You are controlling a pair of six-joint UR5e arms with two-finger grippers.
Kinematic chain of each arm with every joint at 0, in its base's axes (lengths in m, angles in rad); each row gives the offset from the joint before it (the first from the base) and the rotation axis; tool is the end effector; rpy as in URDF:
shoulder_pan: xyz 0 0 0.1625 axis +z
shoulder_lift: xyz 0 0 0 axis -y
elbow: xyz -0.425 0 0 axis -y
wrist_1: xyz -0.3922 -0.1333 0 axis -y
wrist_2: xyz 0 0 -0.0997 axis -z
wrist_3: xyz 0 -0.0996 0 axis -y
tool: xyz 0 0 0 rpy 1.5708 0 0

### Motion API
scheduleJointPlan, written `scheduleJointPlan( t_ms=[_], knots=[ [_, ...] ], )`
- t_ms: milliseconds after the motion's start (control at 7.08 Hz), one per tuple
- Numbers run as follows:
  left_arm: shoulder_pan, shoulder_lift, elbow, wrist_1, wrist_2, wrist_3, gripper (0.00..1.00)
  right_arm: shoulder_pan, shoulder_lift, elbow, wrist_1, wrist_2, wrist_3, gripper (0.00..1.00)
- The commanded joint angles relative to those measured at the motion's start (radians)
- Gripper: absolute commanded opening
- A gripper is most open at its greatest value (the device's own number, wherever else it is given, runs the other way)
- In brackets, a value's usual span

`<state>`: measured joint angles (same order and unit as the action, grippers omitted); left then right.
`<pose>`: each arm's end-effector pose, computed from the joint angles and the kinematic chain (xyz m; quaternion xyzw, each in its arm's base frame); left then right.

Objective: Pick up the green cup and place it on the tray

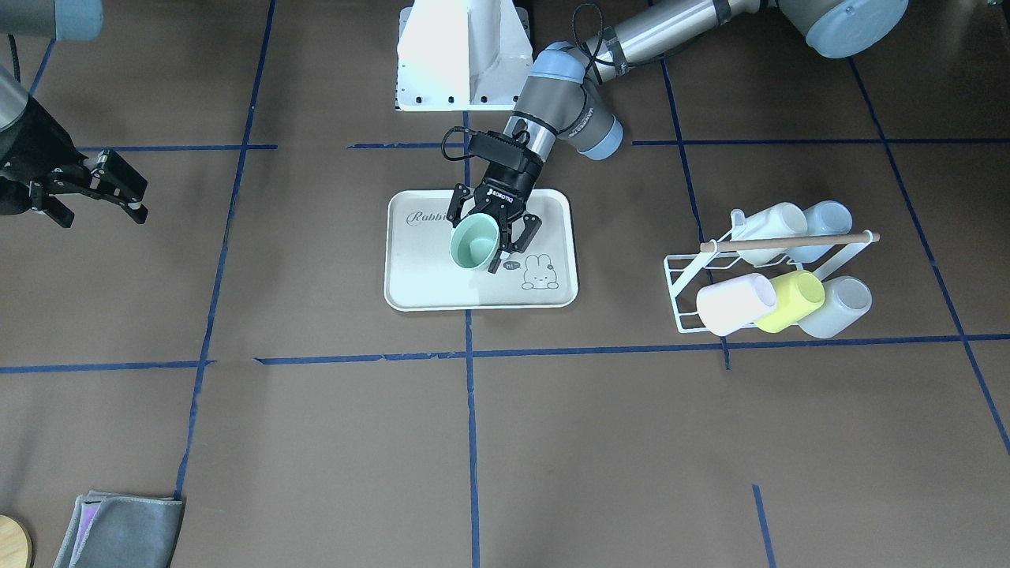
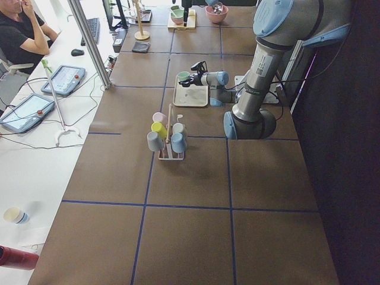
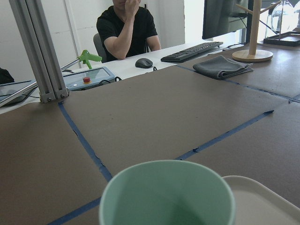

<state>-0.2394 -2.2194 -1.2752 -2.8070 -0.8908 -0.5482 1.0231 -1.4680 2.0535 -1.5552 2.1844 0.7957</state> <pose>0.6339 -0.3564 0.2645 0.5855 0.4054 0.0321 0.7013 -0.1949 -0.4654 0.3793 0.0414 -0.4014 0.0239 0.9146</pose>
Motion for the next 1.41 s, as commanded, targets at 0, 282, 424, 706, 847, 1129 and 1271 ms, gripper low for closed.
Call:
scheduleJointPlan(
  t_ms=[0,282,424,706,847,1129,1271],
  knots=[
    [0.000,0.001,0.000,0.003,0.000,0.002,0.64,0.000,0.000,-0.006,0.001,0.000,0.000,1.00],
    [0.000,0.001,-0.001,0.004,0.001,0.004,0.78,0.000,0.002,-0.006,0.001,0.000,0.000,1.00],
    [0.000,0.000,-0.006,0.004,0.000,0.002,0.90,0.000,0.000,-0.006,0.001,0.000,0.000,1.00],
    [0.002,0.003,-0.009,0.000,-0.002,0.001,0.99,0.002,0.000,-0.006,0.001,0.000,0.000,1.00],
    [0.002,0.003,-0.009,-0.002,-0.002,0.001,0.99,0.002,0.000,-0.006,0.001,0.000,0.000,1.00],
    [0.002,0.009,-0.048,0.000,-0.005,0.008,0.99,0.003,0.002,-0.006,0.001,0.000,0.000,1.00],
    [0.000,0.014,-0.094,0.010,-0.007,0.010,0.99,0.003,0.002,-0.007,0.001,0.000,0.000,1.00]
  ],
)
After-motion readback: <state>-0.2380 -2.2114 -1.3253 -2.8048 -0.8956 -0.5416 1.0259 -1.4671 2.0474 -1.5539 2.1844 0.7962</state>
